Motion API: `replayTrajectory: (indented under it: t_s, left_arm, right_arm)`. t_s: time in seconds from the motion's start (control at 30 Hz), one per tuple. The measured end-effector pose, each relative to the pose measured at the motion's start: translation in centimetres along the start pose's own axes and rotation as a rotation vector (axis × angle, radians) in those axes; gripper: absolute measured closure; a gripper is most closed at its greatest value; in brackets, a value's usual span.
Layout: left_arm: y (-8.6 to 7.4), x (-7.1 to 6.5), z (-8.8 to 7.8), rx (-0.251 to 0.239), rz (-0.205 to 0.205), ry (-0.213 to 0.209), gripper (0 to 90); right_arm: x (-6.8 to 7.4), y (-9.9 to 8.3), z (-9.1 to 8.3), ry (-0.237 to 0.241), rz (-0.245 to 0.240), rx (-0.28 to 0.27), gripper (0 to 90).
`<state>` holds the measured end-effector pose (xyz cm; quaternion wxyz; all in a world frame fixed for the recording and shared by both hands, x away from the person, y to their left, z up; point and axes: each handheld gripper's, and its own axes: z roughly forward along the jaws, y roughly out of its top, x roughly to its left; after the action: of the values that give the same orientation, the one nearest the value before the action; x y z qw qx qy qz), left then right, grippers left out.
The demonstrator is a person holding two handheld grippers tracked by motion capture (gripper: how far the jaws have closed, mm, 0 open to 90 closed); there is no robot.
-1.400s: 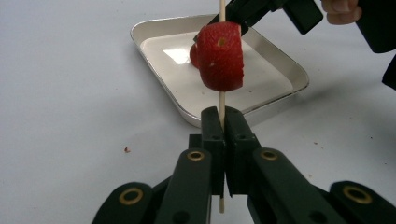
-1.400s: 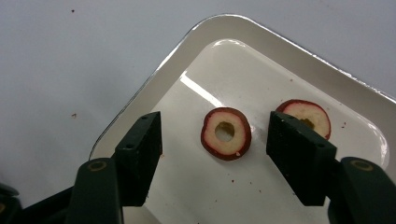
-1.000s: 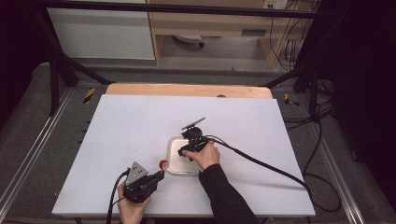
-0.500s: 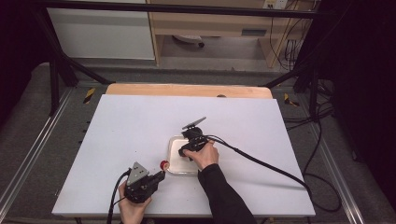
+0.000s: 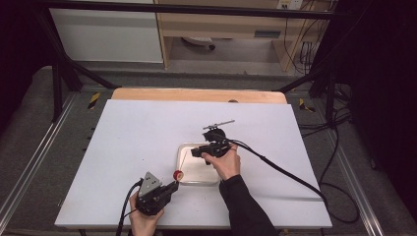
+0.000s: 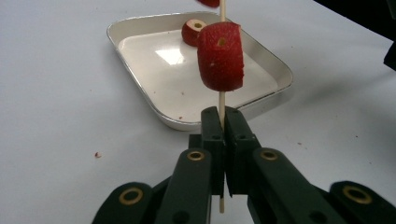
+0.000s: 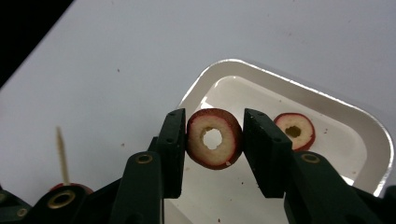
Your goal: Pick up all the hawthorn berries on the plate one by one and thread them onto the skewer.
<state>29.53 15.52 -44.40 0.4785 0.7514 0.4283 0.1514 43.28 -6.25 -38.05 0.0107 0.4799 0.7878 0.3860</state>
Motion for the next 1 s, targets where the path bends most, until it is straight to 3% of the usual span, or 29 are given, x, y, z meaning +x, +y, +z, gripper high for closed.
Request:
replayTrajectory:
  t_s: [0.1,0.13,0.33,0.37,0.43,0.53,0.87,1.0]
  left_arm:
    - [0.1,-0.4,0.3,0.001,-0.004,-0.003,88.1]
    - [0.1,-0.6,0.4,-0.001,-0.009,-0.005,88.1]
    - [0.4,-1.7,0.9,0.007,-0.005,-0.011,88.1]
    - [0.5,-1.9,1.0,0.007,-0.005,-0.011,88.1]
    - [0.5,-2.1,1.1,0.008,-0.003,-0.015,88.1]
    - [0.6,-2.5,1.4,0.011,-0.011,-0.018,88.2]
    - [0.9,-4.1,2.4,0.020,-0.011,-0.037,88.2]
    - [0.9,-4.4,2.6,0.021,-0.014,-0.043,88.2]
  right_arm:
    - [-1.0,-0.7,-1.5,0.042,0.036,-0.094,61.5]
    - [-1.0,-0.7,-1.5,0.042,0.036,-0.094,61.5]
    - [-2.2,-1.9,-3.1,0.101,0.083,-0.229,61.5]
    - [-2.5,-2.3,-3.6,0.116,0.097,-0.273,61.5]
    - [-2.7,-2.4,-3.8,0.123,0.103,-0.290,61.5]
    - [-3.1,-3.2,-4.5,0.160,0.126,-0.363,61.5]
    - [-3.5,-4.6,-5.0,0.213,0.157,-0.483,61.6]
    - [-3.4,-4.6,-5.1,0.223,0.166,-0.488,61.6]
